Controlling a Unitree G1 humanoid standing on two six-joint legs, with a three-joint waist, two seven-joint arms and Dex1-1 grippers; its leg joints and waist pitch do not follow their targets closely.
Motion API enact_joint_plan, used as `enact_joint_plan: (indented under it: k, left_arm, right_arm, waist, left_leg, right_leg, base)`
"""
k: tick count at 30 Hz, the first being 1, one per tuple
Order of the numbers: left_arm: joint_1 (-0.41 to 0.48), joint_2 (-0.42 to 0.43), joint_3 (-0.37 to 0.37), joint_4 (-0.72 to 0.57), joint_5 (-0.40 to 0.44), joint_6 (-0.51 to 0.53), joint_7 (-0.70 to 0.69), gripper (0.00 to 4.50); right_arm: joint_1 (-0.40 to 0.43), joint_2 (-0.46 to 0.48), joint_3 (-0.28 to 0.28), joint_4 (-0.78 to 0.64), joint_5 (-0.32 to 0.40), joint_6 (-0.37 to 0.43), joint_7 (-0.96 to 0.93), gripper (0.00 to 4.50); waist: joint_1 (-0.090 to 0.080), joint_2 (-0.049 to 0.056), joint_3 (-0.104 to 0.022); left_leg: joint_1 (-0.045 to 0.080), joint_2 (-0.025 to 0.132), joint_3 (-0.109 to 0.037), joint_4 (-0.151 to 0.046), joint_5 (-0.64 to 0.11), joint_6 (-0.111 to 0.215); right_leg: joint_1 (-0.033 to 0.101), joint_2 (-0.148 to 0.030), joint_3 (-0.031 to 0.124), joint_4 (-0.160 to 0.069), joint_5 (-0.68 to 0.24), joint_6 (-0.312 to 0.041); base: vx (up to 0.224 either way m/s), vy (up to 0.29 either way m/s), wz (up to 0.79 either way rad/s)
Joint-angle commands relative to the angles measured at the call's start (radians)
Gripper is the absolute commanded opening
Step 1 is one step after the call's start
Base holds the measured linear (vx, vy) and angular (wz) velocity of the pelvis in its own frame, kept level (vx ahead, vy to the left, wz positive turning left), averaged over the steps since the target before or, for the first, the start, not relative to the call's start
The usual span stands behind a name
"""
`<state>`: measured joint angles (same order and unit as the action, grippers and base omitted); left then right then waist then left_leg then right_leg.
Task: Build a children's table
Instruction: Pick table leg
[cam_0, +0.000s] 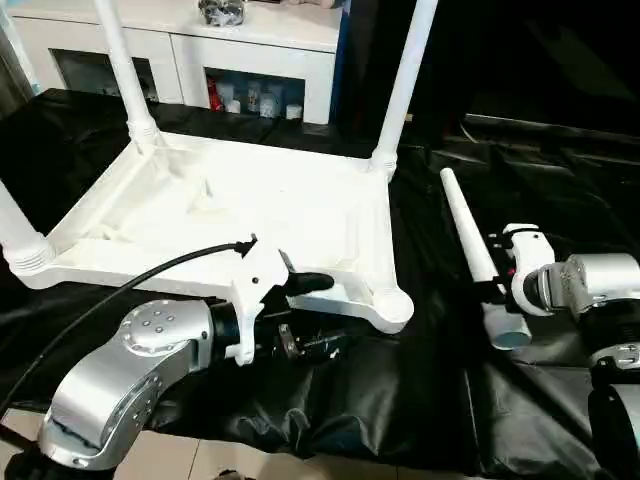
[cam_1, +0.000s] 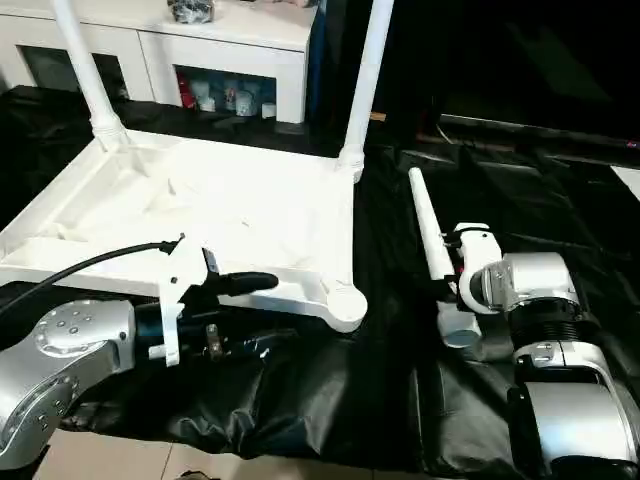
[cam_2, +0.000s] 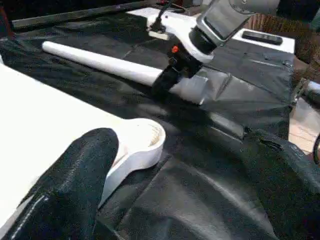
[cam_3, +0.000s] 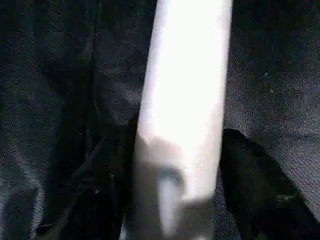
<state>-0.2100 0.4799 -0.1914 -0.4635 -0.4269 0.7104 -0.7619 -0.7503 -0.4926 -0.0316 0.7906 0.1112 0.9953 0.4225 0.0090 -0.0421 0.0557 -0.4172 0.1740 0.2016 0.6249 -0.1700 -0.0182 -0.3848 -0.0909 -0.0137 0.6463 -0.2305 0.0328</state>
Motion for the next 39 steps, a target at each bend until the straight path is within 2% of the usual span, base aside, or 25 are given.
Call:
enact_joint_plan:
  k: [1, 4, 6, 8, 9, 11, 12, 13, 14, 15, 17, 18, 19, 21, 22, 26, 27, 28, 30, 31, 32, 33, 35, 37, 39]
  left_arm:
    - [-0.010, 0.001, 0.000, 0.007, 0.010, -0.009, 0.006, 4.50]
    - [-0.005, 0.000, 0.009, 0.007, -0.001, -0.001, 0.010, 4.50]
    - [-0.029, -0.028, 0.022, 0.051, 0.020, 0.002, 0.062, 4.50]
    - [-0.052, -0.053, 0.033, 0.087, 0.039, -0.001, 0.105, 4.50]
    - [-0.070, -0.074, 0.044, 0.115, 0.050, -0.007, 0.136, 4.50]
    - [-0.103, -0.120, 0.070, 0.161, 0.051, -0.020, 0.186, 4.50]
    - [-0.120, -0.143, 0.082, 0.177, 0.044, -0.022, 0.203, 4.50]
    - [-0.128, -0.154, 0.088, 0.184, 0.039, -0.025, 0.211, 4.50]
    - [-0.152, -0.185, 0.103, 0.198, 0.027, -0.027, 0.233, 4.50]
    - [-0.168, -0.206, 0.113, 0.207, 0.023, -0.034, 0.252, 4.50]
    - [-0.193, -0.239, 0.131, 0.219, 0.010, -0.034, 0.279, 4.50]
    - [-0.200, -0.250, 0.138, 0.224, 0.003, -0.031, 0.288, 4.50]
    - [-0.231, -0.294, 0.166, 0.244, -0.028, -0.019, 0.320, 4.50]
    - [-0.273, -0.350, 0.202, 0.275, -0.069, -0.001, 0.354, 4.50]
    - [-0.310, -0.396, 0.237, 0.305, -0.115, 0.011, 0.374, 4.50]
    - [-0.374, -0.459, 0.291, 0.360, -0.203, 0.059, 0.390, 4.50]
    - [-0.388, -0.467, 0.296, 0.373, -0.218, 0.066, 0.384, 4.50]
    - [-0.430, -0.491, 0.307, 0.418, -0.263, 0.102, 0.373, 4.50]
    - [-0.454, -0.502, 0.308, 0.444, -0.283, 0.121, 0.362, 4.50]
    - [-0.467, -0.508, 0.306, 0.459, -0.291, 0.134, 0.353, 4.50]
    - [-0.467, -0.508, 0.306, 0.459, -0.291, 0.134, 0.353, 4.50]
    - [-0.484, -0.520, 0.306, 0.474, -0.302, 0.155, 0.342, 4.50]
    - [-0.497, -0.530, 0.312, 0.484, -0.326, 0.173, 0.347, 4.50]
    - [-0.506, -0.544, 0.322, 0.488, -0.363, 0.192, 0.353, 4.50]
    - [-0.508, -0.548, 0.325, 0.486, -0.383, 0.206, 0.352, 4.50]
  right_arm:
    - [-0.017, -0.006, -0.003, 0.011, -0.008, -0.010, -0.003, 2.28]
    - [-0.018, -0.001, -0.012, 0.010, -0.008, -0.013, -0.014, 2.11]
    - [-0.008, -0.001, -0.046, -0.020, 0.006, -0.063, -0.031, 1.97]
    - [0.005, 0.002, -0.073, -0.054, 0.023, -0.101, -0.036, 1.92]
    - [0.016, 0.006, -0.097, -0.082, 0.040, -0.129, -0.037, 1.89]
    - [0.041, 0.021, -0.155, -0.127, 0.082, -0.160, -0.041, 1.88]
    - [0.056, 0.038, -0.200, -0.155, 0.112, -0.182, -0.052, 1.88]
    - [0.065, 0.050, -0.228, -0.170, 0.132, -0.201, -0.057, 1.87]
    - [0.086, 0.080, -0.295, -0.206, 0.181, -0.246, -0.068, 1.87]
    - [0.099, 0.101, -0.338, -0.227, 0.215, -0.284, -0.071, 1.87]
    - [0.115, 0.128, -0.380, -0.262, 0.259, -0.322, -0.057, 1.86]
    - [0.120, 0.136, -0.390, -0.274, 0.272, -0.331, -0.049, 1.86]
    - [0.146, 0.169, -0.412, -0.345, 0.328, -0.354, 0.005, 1.86]
    - [0.185, 0.209, -0.421, -0.455, 0.403, -0.359, 0.086, 1.86]
    - [0.216, 0.236, -0.423, -0.547, 0.481, -0.321, 0.160, 1.86]
    - [0.267, 0.251, -0.403, -0.670, 0.588, -0.251, 0.270, 1.86]
    - [0.278, 0.249, -0.393, -0.691, 0.606, -0.238, 0.295, 1.86]
    - [0.306, 0.245, -0.375, -0.748, 0.679, -0.192, 0.346, 1.86]
    - [0.321, 0.243, -0.362, -0.780, 0.716, -0.165, 0.372, 1.86]
    - [0.330, 0.241, -0.350, -0.796, 0.730, -0.152, 0.388, 1.86]
    - [0.330, 0.241, -0.350, -0.796, 0.730, -0.152, 0.388, 1.86]
    - [0.346, 0.241, -0.321, -0.823, 0.742, -0.133, 0.416, 1.86]
    - [0.363, 0.241, -0.292, -0.851, 0.747, -0.121, 0.435, 1.86]
    - [0.369, 0.241, -0.259, -0.859, 0.734, -0.118, 0.448, 1.86]
    - [0.369, 0.236, -0.229, -0.861, 0.729, -0.117, 0.451, 1.86]
  waist:
    - [0.005, -0.004, -0.067]
    - [0.005, 0.000, -0.066]
    - [0.004, 0.007, -0.065]
    - [0.004, 0.006, -0.065]
    - [0.004, 0.010, -0.066]
    - [0.008, 0.028, -0.066]
    - [0.006, 0.020, -0.068]
    - [0.008, 0.018, -0.069]
    - [0.012, 0.028, -0.071]
    - [0.013, 0.026, -0.071]
    - [0.014, 0.022, -0.074]
    - [0.019, 0.026, -0.074]
    - [0.019, 0.022, -0.074]
    - [0.027, 0.025, -0.074]
    - [0.029, 0.026, -0.074]
    - [0.034, 0.028, -0.072]
    - [0.037, 0.025, -0.070]
    - [0.036, 0.019, -0.067]
    - [0.042, 0.023, -0.067]
    - [0.046, 0.019, -0.067]
    - [0.046, 0.020, -0.066]
    - [0.048, 0.017, -0.066]
    - [0.051, 0.018, -0.065]
    - [0.052, 0.010, -0.066]
    - [0.053, 0.010, -0.065]
  left_leg:
    - [0.038, 0.044, -0.016, -0.076, -0.182, -0.072]
    - [0.040, 0.045, -0.016, -0.077, -0.178, -0.070]
    - [0.043, 0.045, -0.015, -0.077, -0.206, -0.081]
    - [0.046, 0.045, -0.014, -0.077, -0.238, -0.088]
    - [0.045, 0.044, -0.016, -0.077, -0.240, -0.091]
    - [0.047, 0.044, -0.019, -0.081, -0.249, -0.097]
    - [0.047, 0.044, -0.020, -0.079, -0.245, -0.092]
    - [0.046, 0.043, -0.019, -0.080, -0.240, -0.086]
    - [0.045, 0.042, -0.019, -0.079, -0.220, -0.077]
    - [0.045, 0.043, -0.017, -0.078, -0.218, -0.072]
    - [0.041, 0.043, -0.020, -0.077, -0.185, -0.049]
    - [0.043, 0.043, -0.017, -0.075, -0.177, -0.037]
    - [0.038, 0.041, -0.016, -0.075, -0.163, -0.022]
    - [0.039, 0.043, -0.015, -0.074, -0.158, 0.004]
    - [0.040, 0.044, -0.017, -0.075, -0.151, 0.019]
    - [0.041, 0.046, -0.019, -0.076, -0.145, 0.028]
    - [0.041, 0.045, -0.019, -0.077, -0.157, 0.028]
    - [0.041, 0.045, -0.018, -0.079, -0.166, 0.023]
    - [0.042, 0.044, -0.020, -0.078, -0.169, 0.015]
    - [0.042, 0.046, -0.022, -0.080, -0.174, 0.011]
    - [0.042, 0.046, -0.022, -0.081, -0.174, 0.008]
    - [0.040, 0.046, -0.022, -0.082, -0.172, 0.000]
    - [0.040, 0.048, -0.023, -0.084, -0.170, -0.007]
    - [0.036, 0.046, -0.023, -0.084, -0.153, -0.007]
    - [0.037, 0.046, -0.022, -0.083, -0.150, -0.007]
  right_leg:
    - [0.019, -0.031, 0.022, -0.077, -0.102, -0.211]
    - [0.019, -0.030, 0.021, -0.076, -0.089, -0.220]
    - [0.017, -0.030, 0.022, -0.078, -0.107, -0.221]
    - [0.014, -0.029, 0.023, -0.083, -0.134, -0.214]
    - [0.016, -0.030, 0.024, -0.081, -0.135, -0.213]
    - [0.017, -0.029, 0.023, -0.084, -0.120, -0.202]
    - [0.019, -0.027, 0.023, -0.082, -0.089, -0.204]
    - [0.020, -0.028, 0.023, -0.083, -0.080, -0.206]
    - [0.021, -0.029, 0.022, -0.080, -0.050, -0.215]
    - [0.020, -0.030, 0.024, -0.081, -0.035, -0.217]
    - [0.028, -0.029, 0.019, -0.076, 0.010, -0.235]
    - [0.028, -0.030, 0.020, -0.077, 0.023, -0.242]
    - [0.033, -0.029, 0.019, -0.076, 0.024, -0.249]
    - [0.034, -0.033, 0.023, -0.078, 0.036, -0.246]
    - [0.033, -0.031, 0.020, -0.079, 0.031, -0.248]
    - [0.032, -0.033, 0.018, -0.080, 0.001, -0.260]
    - [0.032, -0.034, 0.019, -0.085, -0.035, -0.255]
    - [0.029, -0.034, 0.019, -0.089, -0.067, -0.251]
    - [0.028, -0.037, 0.020, -0.091, -0.100, -0.240]
    - [0.028, -0.038, 0.019, -0.093, -0.120, -0.231]
    - [0.026, -0.039, 0.019, -0.094, -0.130, -0.229]
    - [0.027, -0.040, 0.019, -0.095, -0.144, -0.221]
    - [0.026, -0.042, 0.020, -0.095, -0.143, -0.214]
    - [0.028, -0.043, 0.019, -0.094, -0.127, -0.212]
    - [0.026, -0.044, 0.019, -0.095, -0.130, -0.216]
  base:
    - [0.000, 0.000, 0.00]
    - [0.000, 0.000, 0.00]
    - [0.000, 0.000, 0.00]
    - [0.000, 0.000, 0.00]
    - [0.000, 0.000, 0.00]
    - [0.000, 0.000, 0.00]
    - [0.000, 0.000, 0.00]
    - [0.000, 0.000, 0.00]
    - [0.000, 0.000, 0.00]
    - [0.000, 0.000, 0.00]
    - [0.000, 0.000, 0.00]
    - [0.000, 0.000, 0.00]
    - [0.000, 0.000, 0.00]
    - [0.000, 0.000, 0.00]
    - [0.000, 0.000, 0.00]
    - [0.000, 0.000, 0.00]
    - [0.000, 0.000, 0.00]
    - [0.000, 0.000, 0.00]
    - [0.000, 0.000, 0.00]
    - [0.000, 0.000, 0.00]
    - [0.000, 0.000, 0.00]
    - [0.000, 0.000, 0.00]
    - [0.000, 0.000, 0.00]
    - [0.000, 0.000, 0.00]
    - [0.000, 0.000, 0.00]
